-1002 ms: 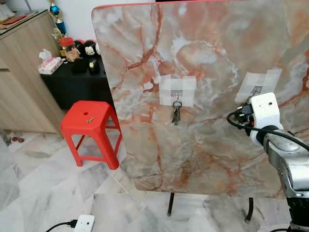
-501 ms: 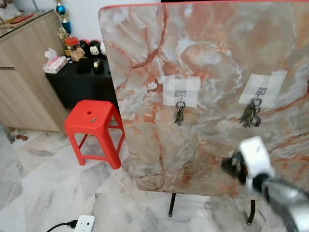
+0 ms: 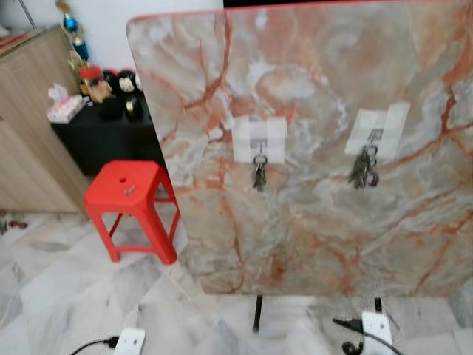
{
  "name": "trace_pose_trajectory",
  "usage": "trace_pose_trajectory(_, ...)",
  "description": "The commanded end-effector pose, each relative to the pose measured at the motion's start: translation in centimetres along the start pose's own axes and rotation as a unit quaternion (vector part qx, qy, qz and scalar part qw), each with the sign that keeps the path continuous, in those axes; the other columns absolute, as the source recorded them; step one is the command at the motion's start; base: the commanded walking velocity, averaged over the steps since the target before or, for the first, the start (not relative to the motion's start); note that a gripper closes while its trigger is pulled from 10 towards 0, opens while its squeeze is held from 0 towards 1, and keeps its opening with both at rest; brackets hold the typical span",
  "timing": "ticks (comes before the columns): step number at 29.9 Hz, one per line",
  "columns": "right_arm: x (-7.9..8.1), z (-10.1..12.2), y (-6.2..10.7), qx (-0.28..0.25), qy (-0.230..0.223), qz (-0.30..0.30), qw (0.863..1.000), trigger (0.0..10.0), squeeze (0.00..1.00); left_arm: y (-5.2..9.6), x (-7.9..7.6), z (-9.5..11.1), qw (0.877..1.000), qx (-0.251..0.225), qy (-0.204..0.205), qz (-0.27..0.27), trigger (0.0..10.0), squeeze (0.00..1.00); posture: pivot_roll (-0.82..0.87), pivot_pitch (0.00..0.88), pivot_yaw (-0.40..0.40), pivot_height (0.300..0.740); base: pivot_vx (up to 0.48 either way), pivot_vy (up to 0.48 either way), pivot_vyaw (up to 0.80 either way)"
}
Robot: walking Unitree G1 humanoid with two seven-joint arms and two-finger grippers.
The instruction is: Hang keys on a hook
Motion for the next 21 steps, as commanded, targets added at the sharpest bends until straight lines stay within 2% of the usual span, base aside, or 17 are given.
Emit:
trace_pose_trajectory(1, 0.9, -0.6, -0.2, 0.003, -0.001, 0.01, 1.0, 10.0, 0.0, 0.1, 0.2, -0.7, 1.0, 0.01, -0.001, 0.004, 10.0, 0.0, -0.15, 0.0, 0.05, 0.74, 0.0, 0.0, 0.0)
trace_pose_trajectory(2, 1.0, -0.7, -0.2, 0.004, 0.001, 0.013, 1.0, 10.0, 0.0, 0.1, 0.1, -0.7, 1.0, 0.011, 0.0, 0.003, 10.0, 0.0, -0.15, 0.0, 0.049, 0.74, 0.0, 0.0, 0.0)
trace_pose_trajectory(6, 0.7, 0.1, -0.4, -0.022, -0.036, 0.002, 0.999, 10.0, 0.0, 0.1, -0.1, -1.0, 1.0, 0.014, 0.006, -0.001, 10.0, 0.0, -0.16, 0.0, 0.045, 0.74, 0.0, 0.0, 0.0)
trace_pose_trajectory(10, -0.2, 0.7, -0.4, -0.027, -0.04, -0.006, 0.999, 10.0, 0.0, 0.1, -0.3, -1.2, 1.0, 0.017, 0.006, -0.005, 10.0, 0.0, -0.16, 0.0, 0.037, 0.74, 0.0, 0.384, 0.0)
trace_pose_trajectory(13, -0.2, 0.7, -0.4, -0.028, -0.033, -0.002, 0.999, 10.0, 0.0, 0.1, -0.4, -1.2, 1.0, 0.018, 0.002, -0.006, 10.0, 0.0, -0.16, 0.0, 0.036, 0.74, 0.0, 0.424, 0.0)
trace_pose_trajectory(21, -1.4, -1.1, -0.2, -0.008, -0.054, -0.02, 0.998, 10.0, 0.0, 0.1, -0.4, -1.3, 1.0, 0.018, -0.002, -0.004, 10.0, 0.0, -0.14, 0.0, 0.043, 0.74, 0.0, 0.422, 0.0)
Point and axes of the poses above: a point about 5 cm out from each wrist's last joint towards the gripper, its own y axis pointing back from the gripper into the wrist, its own z axis along the axis of the wrist's last joint, x = y × z, the point moved 3 cm from there along -y, pointing out of the wrist towards the gripper, and after that the axes turned 5 degrees about y, right-handed, at the moved point
